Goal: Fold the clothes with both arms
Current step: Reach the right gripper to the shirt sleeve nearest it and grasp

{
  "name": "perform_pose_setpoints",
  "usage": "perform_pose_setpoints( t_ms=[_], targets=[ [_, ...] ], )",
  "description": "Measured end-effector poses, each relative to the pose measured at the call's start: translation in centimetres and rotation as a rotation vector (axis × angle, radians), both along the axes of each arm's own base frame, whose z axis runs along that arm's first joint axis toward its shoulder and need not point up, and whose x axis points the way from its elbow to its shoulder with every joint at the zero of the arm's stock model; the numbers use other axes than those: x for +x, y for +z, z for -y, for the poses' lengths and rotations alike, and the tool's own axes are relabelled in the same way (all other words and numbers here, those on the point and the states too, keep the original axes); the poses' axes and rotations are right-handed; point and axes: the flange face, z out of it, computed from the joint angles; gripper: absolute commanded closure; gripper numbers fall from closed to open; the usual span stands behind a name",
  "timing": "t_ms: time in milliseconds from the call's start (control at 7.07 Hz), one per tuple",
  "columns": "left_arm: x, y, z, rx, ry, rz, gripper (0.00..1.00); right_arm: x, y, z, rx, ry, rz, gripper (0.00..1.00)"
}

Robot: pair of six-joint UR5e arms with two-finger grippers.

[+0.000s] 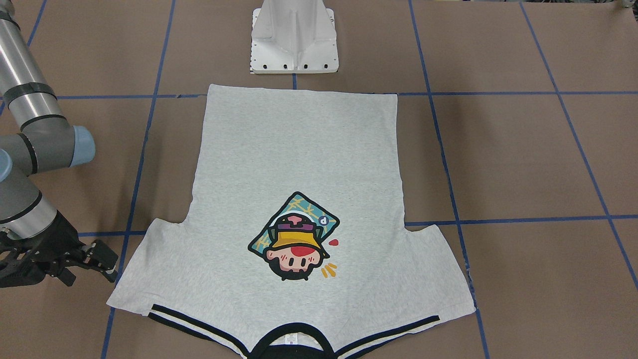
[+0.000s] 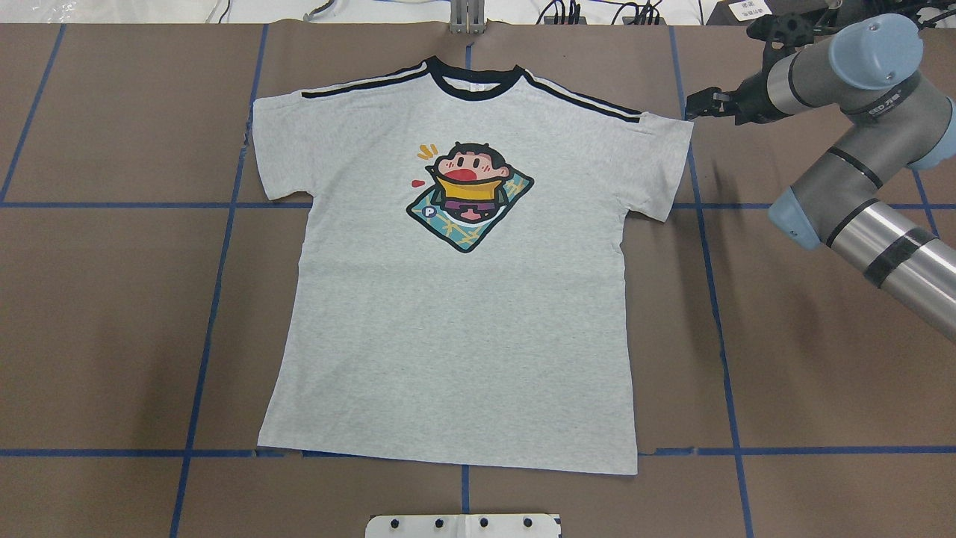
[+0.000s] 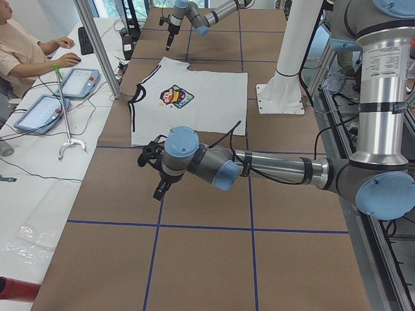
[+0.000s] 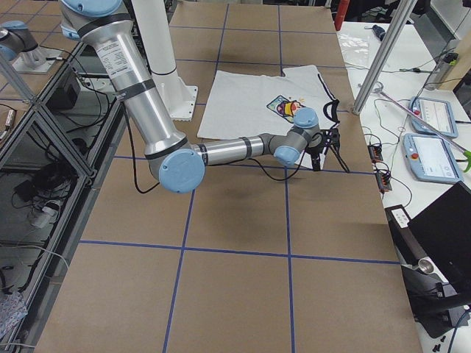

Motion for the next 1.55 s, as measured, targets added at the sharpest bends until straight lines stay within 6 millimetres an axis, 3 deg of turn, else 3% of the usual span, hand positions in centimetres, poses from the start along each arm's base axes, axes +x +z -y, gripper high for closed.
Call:
perform_pose_setpoints(
  t_ms=[283, 707, 989, 1272, 1555],
  targets=[
    [0.3, -0.1, -0.1, 0.011, 0.008, 0.001, 0.00, -3.0, 0.3, -0.1, -0.021, 0.074, 0.003, 0.01],
    [0.4, -0.2, -0.1, 0.020, 0.009, 0.006, 0.00, -5.1, 1.4, 1.6, -0.026, 0.163, -0.027, 0.18],
    [0.5, -0.2, 0.0, 0.035, 0.009, 0.006, 0.00, -5.6, 1.7, 2.4, -0.031, 0.179, -0.044, 0.55],
    [0.5, -0.3, 0.0, 0.040, 0.010, 0.007, 0.00, -5.7, 2.0, 2.6, -0.035, 0.182, -0.051, 0.61],
    [0.6, -0.4, 0.0, 0.042, 0.010, 0.006, 0.00, -5.6, 2.1, 2.5, -0.039, 0.182, -0.050, 0.99]
  ],
)
